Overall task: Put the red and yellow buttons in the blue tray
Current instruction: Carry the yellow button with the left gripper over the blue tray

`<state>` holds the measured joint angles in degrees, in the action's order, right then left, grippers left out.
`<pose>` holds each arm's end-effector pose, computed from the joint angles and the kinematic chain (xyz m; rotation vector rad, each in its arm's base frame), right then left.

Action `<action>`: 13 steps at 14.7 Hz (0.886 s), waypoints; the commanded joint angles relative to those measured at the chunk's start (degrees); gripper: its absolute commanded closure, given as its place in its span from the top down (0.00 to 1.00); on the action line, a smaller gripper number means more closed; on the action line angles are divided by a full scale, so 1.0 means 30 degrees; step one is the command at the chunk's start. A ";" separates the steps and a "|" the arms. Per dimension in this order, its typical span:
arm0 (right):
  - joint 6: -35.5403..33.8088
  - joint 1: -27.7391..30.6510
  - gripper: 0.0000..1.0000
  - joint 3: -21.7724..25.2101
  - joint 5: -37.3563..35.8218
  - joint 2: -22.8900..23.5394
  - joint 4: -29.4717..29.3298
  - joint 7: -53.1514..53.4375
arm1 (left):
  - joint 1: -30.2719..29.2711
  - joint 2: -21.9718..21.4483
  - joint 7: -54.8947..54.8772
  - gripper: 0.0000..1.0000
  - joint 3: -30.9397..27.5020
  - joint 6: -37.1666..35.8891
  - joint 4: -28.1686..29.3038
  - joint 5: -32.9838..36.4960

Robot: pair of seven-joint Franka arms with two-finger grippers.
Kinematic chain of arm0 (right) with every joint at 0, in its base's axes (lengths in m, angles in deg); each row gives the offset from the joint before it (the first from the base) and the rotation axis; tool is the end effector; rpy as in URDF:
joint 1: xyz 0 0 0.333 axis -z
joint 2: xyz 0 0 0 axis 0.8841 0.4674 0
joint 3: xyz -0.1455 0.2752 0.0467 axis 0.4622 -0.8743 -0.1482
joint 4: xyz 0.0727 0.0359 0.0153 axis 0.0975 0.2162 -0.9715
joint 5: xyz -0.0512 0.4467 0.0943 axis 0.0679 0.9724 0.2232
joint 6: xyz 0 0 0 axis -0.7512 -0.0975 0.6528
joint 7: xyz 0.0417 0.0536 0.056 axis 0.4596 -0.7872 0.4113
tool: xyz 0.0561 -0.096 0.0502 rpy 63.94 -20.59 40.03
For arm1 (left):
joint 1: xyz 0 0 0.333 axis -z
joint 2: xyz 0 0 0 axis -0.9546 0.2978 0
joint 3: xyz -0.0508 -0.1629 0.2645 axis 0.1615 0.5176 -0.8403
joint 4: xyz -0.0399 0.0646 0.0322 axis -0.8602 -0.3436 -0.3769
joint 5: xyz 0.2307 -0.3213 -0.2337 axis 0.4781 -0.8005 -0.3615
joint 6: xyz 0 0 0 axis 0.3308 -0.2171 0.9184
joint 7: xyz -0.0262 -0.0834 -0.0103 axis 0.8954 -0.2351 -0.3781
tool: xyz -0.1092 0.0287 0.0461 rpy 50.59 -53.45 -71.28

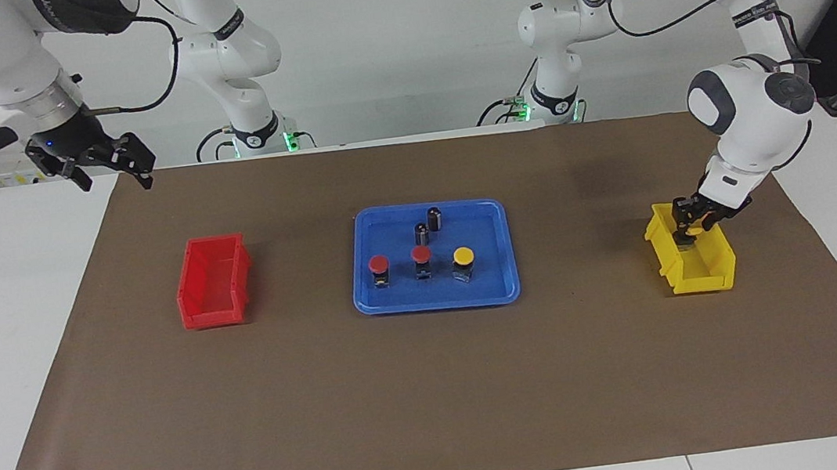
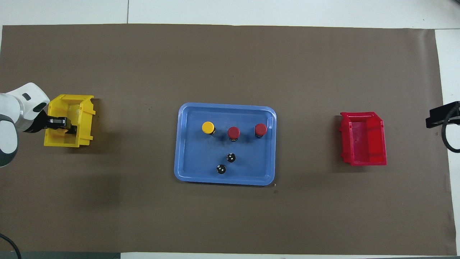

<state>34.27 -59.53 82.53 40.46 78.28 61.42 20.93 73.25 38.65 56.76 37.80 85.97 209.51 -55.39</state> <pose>0.5886 -0.0684 0.6061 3.0947 -0.1466 -0.1532 0.6084 0.0610 0.3083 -3.1158 0.1507 0.0073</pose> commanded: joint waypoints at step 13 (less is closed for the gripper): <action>0.0113 0.0041 1.00 -0.0052 0.0135 -0.0457 0.0522 -0.0287 | 0.9322 0.0607 1.2076 0.02 0.0145 -0.4359 -0.5528 -0.2061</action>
<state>34.27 -59.54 82.46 40.46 78.26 61.46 20.93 97.94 39.87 89.22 39.45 67.80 189.80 -59.74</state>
